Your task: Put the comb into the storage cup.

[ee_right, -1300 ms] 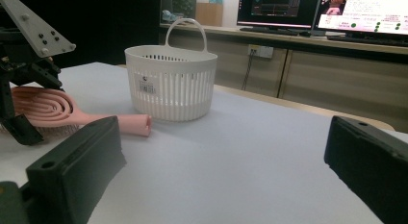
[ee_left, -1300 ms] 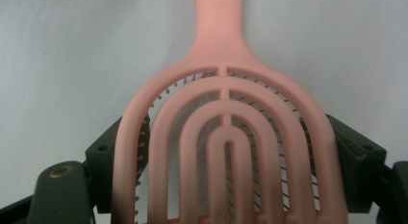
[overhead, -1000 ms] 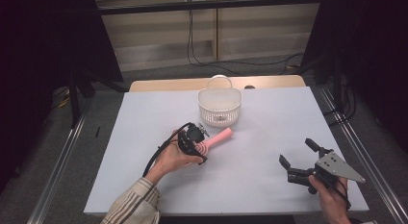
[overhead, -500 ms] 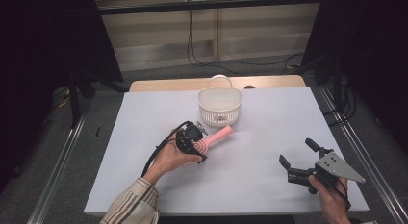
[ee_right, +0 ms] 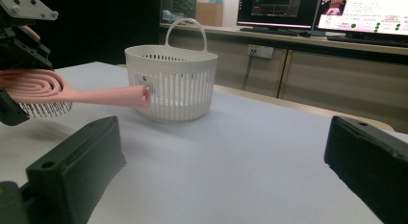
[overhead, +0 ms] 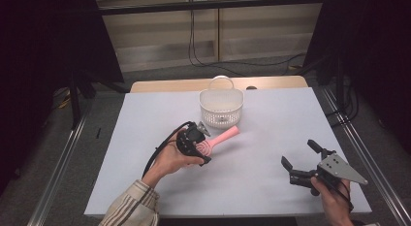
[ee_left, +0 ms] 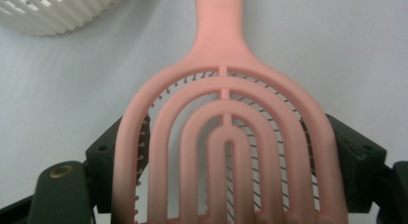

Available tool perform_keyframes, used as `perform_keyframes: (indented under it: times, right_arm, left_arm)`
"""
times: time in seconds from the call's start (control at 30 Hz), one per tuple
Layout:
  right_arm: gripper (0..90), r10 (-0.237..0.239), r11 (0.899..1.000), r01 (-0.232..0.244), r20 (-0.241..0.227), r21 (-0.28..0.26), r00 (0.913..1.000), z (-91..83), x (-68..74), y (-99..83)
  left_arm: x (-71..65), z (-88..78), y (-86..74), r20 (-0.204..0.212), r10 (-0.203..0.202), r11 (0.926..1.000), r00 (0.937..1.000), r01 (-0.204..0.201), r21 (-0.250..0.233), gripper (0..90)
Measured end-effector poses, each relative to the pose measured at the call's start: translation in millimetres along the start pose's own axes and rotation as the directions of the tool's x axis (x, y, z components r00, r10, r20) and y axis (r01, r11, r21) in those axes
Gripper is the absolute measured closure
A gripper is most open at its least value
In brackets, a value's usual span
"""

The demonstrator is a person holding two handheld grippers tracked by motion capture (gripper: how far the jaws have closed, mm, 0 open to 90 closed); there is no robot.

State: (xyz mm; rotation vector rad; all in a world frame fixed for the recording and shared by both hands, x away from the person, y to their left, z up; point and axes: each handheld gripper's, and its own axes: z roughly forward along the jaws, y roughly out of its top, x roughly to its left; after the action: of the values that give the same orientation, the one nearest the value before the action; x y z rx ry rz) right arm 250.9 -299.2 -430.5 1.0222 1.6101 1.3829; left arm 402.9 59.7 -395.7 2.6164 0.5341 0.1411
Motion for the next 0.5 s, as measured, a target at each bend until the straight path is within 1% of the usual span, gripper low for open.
perform_keyframes:
  times: [0.07,0.13,0.17,0.3,0.33,0.37,0.4,0.43,0.5]
  right_arm:
    - [0.0,0.0,1.0,0.0,-0.002,0.0,1.0,0.2,0.5,-0.1]
    - [0.0,0.001,1.0,-0.001,-0.003,-0.001,1.0,0.3,0.6,0.0]
    - [0.0,-0.001,1.0,0.001,-0.002,0.0,1.0,0.2,0.4,0.1]
    - [0.0,0.0,1.0,0.0,-0.001,0.003,1.0,1.0,-0.2,-0.1]
    - [0.0,-0.001,1.0,0.001,-0.002,0.002,1.0,0.9,-0.2,-0.1]
    - [0.0,-0.001,1.0,0.001,-0.001,0.002,1.0,0.9,-0.3,-0.1]
    - [0.0,0.001,1.0,-0.001,-0.003,-0.002,1.0,0.8,-0.5,0.1]
    - [0.0,0.003,1.0,-0.003,-0.006,-0.007,1.0,0.5,-0.9,0.4]
    - [0.0,0.008,1.0,-0.008,0.0,-0.01,1.0,0.3,-1.4,0.9]
  left_arm:
    - [0.2,-1.0,-0.2,0.002,-0.003,0.9999,1.0,0.003,-0.011,20.1]
    - [0.5,-2.2,0.1,0.005,0.01,0.9999,0.9999,-0.01,-0.013,20.1]
    - [-0.2,-2.3,-0.1,0.004,0.003,0.9997,1.0,-0.003,-0.023,20.1]
    - [0.0,-4.9,0.1,0.017,0.014,0.9994,0.9998,-0.013,-0.031,20.1]
    - [0.1,-5.5,0.1,0.024,0.014,0.9992,0.9996,-0.013,-0.038,20.1]
    - [0.2,-6.3,-0.2,0.032,0.005,0.9986,0.9995,-0.003,-0.052,20.1]
    - [-0.2,-7.0,-0.1,0.029,-0.009,0.9982,0.9995,0.011,-0.059,20.1]
    - [-0.7,-8.3,0.2,0.024,-0.002,0.9983,0.9997,0.003,-0.058,20.1]
    - [-0.4,-10.4,0.1,0.035,0.003,0.9978,0.9994,0.0,-0.066,20.1]
